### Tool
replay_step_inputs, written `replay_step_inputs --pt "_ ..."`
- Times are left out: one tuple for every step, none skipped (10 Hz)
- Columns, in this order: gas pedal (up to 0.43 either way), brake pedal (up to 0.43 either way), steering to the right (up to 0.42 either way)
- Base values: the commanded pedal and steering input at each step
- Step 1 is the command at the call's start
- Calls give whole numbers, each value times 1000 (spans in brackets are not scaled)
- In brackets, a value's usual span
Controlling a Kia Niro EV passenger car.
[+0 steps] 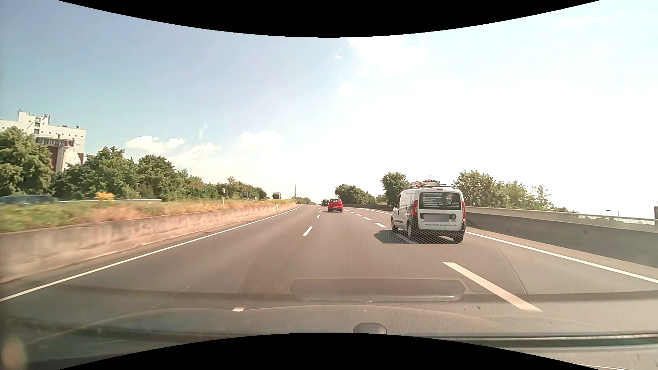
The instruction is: Follow the waypoints while adhering to traffic rules and regulations
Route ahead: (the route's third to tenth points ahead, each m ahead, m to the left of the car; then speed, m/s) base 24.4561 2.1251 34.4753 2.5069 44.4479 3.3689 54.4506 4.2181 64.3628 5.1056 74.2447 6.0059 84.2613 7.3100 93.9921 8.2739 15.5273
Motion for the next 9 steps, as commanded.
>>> replay_step_inputs --pt "0 287 -3" --pt "0 262 -4" --pt "0 244 -4" --pt "0 98 -4" --pt "0 18 -5" --pt "0 18 -5" --pt "0 12 -5" --pt "20 18 -5" --pt "197 18 -7"
